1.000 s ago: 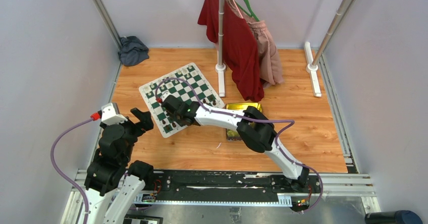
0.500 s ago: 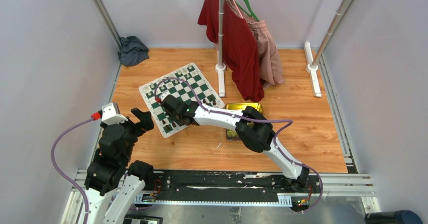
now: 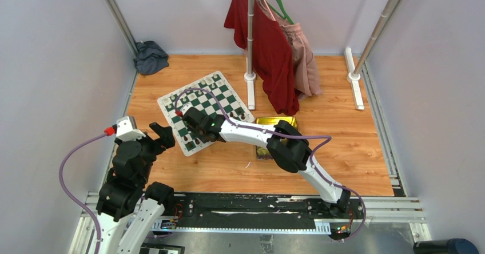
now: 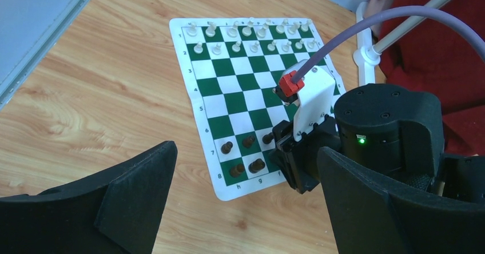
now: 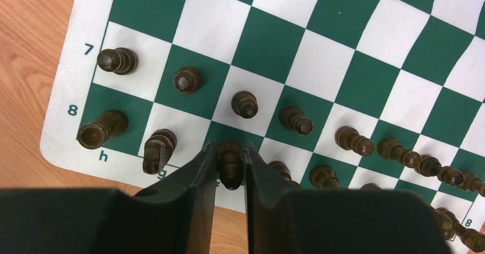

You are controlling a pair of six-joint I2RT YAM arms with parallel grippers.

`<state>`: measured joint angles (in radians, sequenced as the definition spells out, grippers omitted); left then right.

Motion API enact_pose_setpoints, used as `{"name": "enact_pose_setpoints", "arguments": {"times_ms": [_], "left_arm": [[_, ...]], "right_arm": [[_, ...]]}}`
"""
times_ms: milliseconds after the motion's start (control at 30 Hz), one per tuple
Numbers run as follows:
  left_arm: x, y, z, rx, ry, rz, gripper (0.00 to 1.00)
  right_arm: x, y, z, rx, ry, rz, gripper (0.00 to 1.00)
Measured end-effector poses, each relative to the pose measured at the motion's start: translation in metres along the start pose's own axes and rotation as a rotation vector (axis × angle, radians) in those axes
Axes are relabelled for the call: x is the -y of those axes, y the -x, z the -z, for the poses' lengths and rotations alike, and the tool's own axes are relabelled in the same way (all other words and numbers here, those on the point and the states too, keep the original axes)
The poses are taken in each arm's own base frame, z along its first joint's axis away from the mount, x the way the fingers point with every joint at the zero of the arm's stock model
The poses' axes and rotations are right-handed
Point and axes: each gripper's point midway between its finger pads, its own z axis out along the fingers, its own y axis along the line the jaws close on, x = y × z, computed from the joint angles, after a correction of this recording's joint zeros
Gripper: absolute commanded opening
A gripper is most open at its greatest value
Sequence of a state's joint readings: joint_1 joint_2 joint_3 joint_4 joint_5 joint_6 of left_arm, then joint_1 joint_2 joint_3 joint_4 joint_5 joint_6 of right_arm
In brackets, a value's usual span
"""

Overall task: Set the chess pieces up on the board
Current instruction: Place the chess piece on the chessboard, then reset both arms

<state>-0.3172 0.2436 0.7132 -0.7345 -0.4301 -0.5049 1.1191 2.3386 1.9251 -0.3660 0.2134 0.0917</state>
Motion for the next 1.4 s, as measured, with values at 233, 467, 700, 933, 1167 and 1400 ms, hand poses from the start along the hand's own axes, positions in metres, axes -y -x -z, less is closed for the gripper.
{"name": "enact_pose_setpoints", "arguments": {"times_ms": [233, 467, 700, 933, 1167, 1400], "left_arm": [[0.0, -0.001, 0.0, -0.003, 0.001, -0.002, 1.0], [0.0, -0.001, -0.001, -0.004, 0.001, -0.002, 1.0], [0.0, -0.001, -0.001, -0.003, 0.002, -0.002, 1.0], [0.0, -0.001, -0.001, -0.003, 0.002, -0.002, 1.0], [0.0, -0.001, -0.001, -0.003, 0.003, -0.002, 1.0], [-0.001, 0.0, -0.001, 0.001, 0.009, -0.001, 1.0]], "right_arm": [[0.0, 0.0, 0.0, 0.0, 0.004, 0.006, 0.35], [0.0, 0.0, 0.0, 0.0, 0.004, 0.01, 0.37], [0.0, 0.001, 0.001, 0.001, 0.004, 0.01, 0.37], [0.003, 0.011, 0.013, 0.025, 0.005, 0.011, 0.38], [0.011, 0.035, 0.047, 0.09, 0.003, 0.004, 0.38], [0.03, 0.039, 0.096, 0.132, -0.036, -0.003, 0.38]]}}
